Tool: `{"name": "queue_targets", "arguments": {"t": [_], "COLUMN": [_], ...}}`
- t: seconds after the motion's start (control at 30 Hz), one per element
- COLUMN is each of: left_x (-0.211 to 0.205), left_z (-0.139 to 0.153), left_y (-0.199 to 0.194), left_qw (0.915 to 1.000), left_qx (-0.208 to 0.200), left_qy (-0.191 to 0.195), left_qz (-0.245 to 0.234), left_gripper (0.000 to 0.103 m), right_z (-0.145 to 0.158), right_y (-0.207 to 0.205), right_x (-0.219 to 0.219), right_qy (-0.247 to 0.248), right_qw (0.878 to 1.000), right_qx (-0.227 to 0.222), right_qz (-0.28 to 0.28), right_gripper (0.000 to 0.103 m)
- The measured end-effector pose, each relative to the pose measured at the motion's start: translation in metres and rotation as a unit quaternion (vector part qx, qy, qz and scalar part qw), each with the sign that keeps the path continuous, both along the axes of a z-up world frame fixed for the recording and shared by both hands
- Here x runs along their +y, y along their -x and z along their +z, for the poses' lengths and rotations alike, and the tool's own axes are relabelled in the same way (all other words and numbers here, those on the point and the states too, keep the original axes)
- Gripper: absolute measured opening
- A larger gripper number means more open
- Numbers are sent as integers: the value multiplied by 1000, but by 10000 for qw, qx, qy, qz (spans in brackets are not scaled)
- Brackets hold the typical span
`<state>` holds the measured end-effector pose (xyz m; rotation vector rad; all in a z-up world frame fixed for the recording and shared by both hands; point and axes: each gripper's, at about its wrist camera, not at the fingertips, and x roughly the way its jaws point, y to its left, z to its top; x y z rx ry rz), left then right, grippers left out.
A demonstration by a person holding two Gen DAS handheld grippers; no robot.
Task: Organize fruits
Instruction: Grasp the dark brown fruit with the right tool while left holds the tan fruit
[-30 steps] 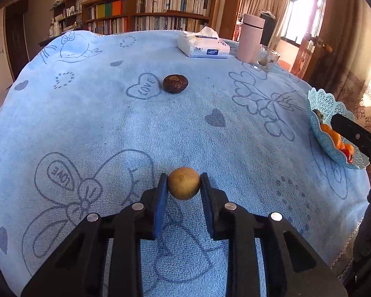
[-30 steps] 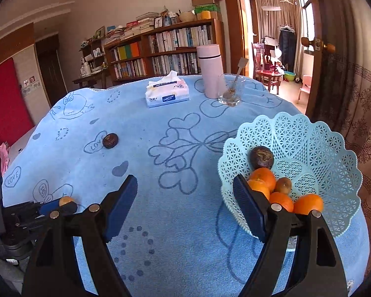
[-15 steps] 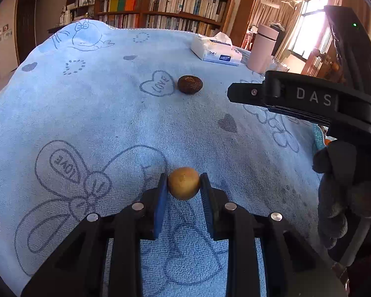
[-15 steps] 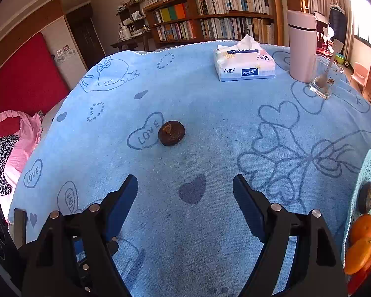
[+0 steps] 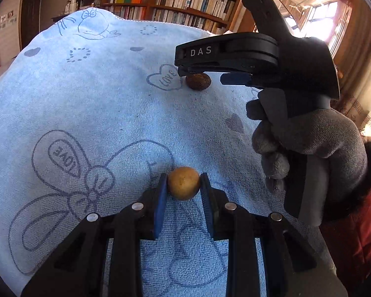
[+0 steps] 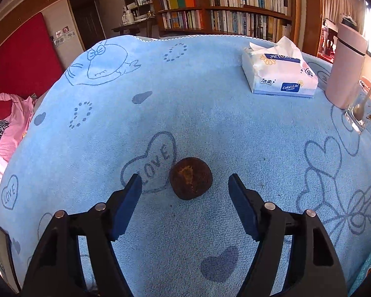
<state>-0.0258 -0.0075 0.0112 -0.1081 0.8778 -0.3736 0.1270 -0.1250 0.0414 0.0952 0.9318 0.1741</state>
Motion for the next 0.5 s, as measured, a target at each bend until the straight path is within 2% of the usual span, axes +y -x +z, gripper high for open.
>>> {"name": "queue_targets", "arguments": {"t": [0.1,0.17,0.27,0.5], "left_x": [0,0,0,2], "left_z": [0,0,0,1], "left_y": [0,0,0,-2], "left_qw": [10000,10000,10000,10000], "left_qx": [12,12,15,7], "left_qy": [6,7,9,-14], "left_qz": [0,-2,-3,-4], "left_gripper": [27,27,27,27], "right_z": [-9,-16,-19,-8], "right_y": [-13,-18,-16,10], "right_x": [3,3,1,-5], "right_qy": [114,195,265,160], "right_qw": [9999,9995,9995,9998], "right_qx": [125,223,180,46], "right_qz": [-15,-59,-75,-106], "right_gripper": [63,50,41,40]}}
